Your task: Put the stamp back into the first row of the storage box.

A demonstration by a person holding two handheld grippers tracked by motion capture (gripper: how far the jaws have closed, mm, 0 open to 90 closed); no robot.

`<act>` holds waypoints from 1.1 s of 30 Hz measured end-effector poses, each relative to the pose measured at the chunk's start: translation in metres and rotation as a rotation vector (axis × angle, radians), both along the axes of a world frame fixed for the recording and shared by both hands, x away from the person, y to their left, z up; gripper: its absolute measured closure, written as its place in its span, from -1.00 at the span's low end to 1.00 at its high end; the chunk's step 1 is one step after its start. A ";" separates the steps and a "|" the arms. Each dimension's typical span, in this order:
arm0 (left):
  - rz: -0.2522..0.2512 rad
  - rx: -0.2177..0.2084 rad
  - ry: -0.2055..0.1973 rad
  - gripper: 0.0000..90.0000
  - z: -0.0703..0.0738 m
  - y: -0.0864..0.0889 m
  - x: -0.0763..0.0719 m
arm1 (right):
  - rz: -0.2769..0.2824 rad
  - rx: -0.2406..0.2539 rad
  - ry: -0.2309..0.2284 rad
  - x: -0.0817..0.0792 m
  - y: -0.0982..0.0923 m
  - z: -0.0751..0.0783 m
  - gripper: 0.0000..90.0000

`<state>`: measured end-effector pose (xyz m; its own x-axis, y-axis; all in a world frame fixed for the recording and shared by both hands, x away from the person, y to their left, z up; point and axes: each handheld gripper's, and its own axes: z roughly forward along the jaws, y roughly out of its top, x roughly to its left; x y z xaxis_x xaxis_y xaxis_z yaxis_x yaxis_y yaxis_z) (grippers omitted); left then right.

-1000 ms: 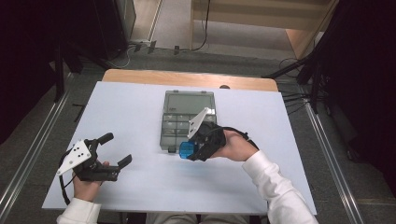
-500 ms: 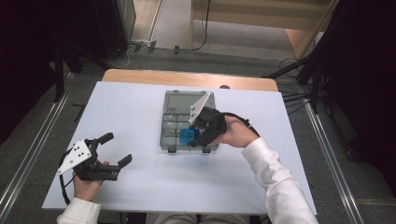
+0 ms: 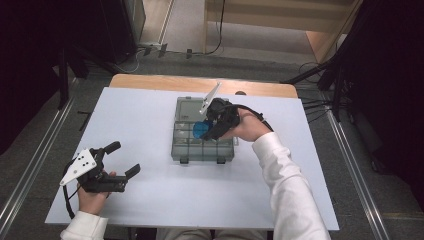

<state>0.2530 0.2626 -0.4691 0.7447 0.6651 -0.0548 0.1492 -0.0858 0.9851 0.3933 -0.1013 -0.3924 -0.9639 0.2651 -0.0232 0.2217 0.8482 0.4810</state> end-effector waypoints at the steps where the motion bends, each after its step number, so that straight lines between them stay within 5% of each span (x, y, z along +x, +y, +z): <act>1: 0.000 0.000 0.000 -1.00 0.000 0.000 0.000 | 0.000 0.000 0.000 0.000 0.000 0.000 -0.07; 20: -0.008 -0.004 0.013 -1.00 -0.002 0.000 0.002 | -0.035 -0.123 -0.056 0.035 0.006 -0.039 -0.07; 33: -0.005 -0.014 0.020 -1.00 -0.002 0.001 0.003 | -0.042 -0.166 -0.063 0.043 0.006 -0.053 -0.07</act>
<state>0.2557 0.2633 -0.4712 0.7468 0.6604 -0.0784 0.1680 -0.0732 0.9831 0.4366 -0.0948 -0.4456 -0.9474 0.2924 -0.1298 0.2324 0.9078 0.3493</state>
